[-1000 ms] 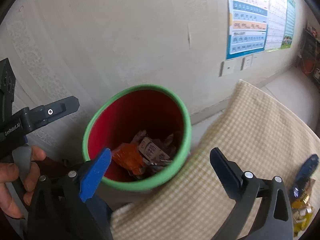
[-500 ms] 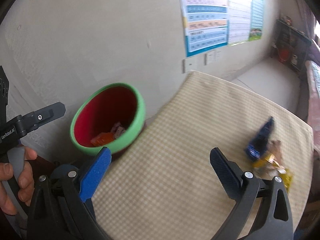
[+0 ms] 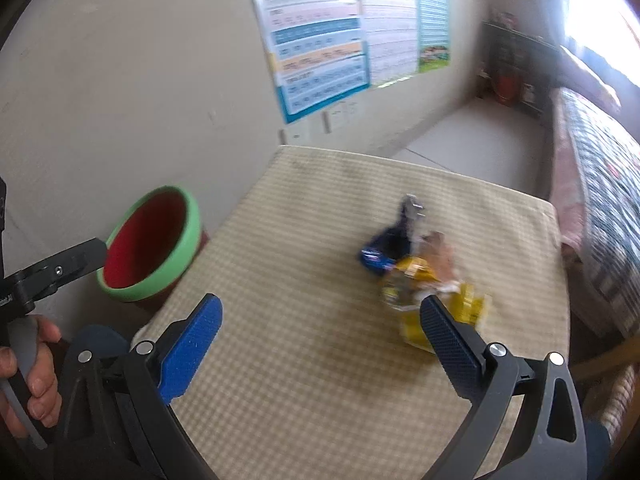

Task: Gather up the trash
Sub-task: 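Move both tools back over the table toward the remaining wrappers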

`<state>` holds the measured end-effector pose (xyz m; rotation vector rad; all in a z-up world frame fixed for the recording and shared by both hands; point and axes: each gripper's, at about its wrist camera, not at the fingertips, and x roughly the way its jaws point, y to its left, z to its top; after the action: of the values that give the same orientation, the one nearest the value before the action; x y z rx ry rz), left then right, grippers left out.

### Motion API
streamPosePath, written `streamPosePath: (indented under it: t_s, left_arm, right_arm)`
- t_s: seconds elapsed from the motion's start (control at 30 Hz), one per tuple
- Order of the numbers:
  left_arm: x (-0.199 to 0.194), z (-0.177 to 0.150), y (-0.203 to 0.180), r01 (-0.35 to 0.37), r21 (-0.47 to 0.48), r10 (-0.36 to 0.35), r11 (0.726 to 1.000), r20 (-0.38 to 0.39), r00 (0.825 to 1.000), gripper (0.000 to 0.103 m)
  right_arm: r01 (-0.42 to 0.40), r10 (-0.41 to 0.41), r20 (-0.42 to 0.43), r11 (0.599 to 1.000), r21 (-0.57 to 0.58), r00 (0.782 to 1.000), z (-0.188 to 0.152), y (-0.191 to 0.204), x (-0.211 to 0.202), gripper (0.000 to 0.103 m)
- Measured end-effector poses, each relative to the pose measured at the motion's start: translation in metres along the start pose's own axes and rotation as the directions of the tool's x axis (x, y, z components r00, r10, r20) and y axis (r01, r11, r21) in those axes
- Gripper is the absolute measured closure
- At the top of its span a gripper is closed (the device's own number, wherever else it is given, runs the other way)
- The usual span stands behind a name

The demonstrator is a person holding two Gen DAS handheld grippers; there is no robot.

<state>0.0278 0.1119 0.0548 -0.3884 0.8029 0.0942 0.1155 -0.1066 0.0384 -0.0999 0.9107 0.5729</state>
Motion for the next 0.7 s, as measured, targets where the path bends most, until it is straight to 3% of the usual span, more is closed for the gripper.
streamPosePath:
  t_s: [0.4, 0.7]
  left_arm:
    - [0.04, 0.008, -0.044, 0.059, 0.054, -0.056, 0.997, -0.054, 0.997, 0.005]
    - [0.066, 0.013, -0.062, 0.077, 0.081, -0.069, 0.994, -0.092, 0.993, 0.005]
  right_arm:
    - [0.069, -0.069, -0.006, 0.99, 0.122, 0.998, -0.015, -0.075, -0.009, 0.007]
    - [0.093, -0.087, -0.041, 0.977, 0.189, 0.995, -0.017, -0.106, 0.006, 0.007]
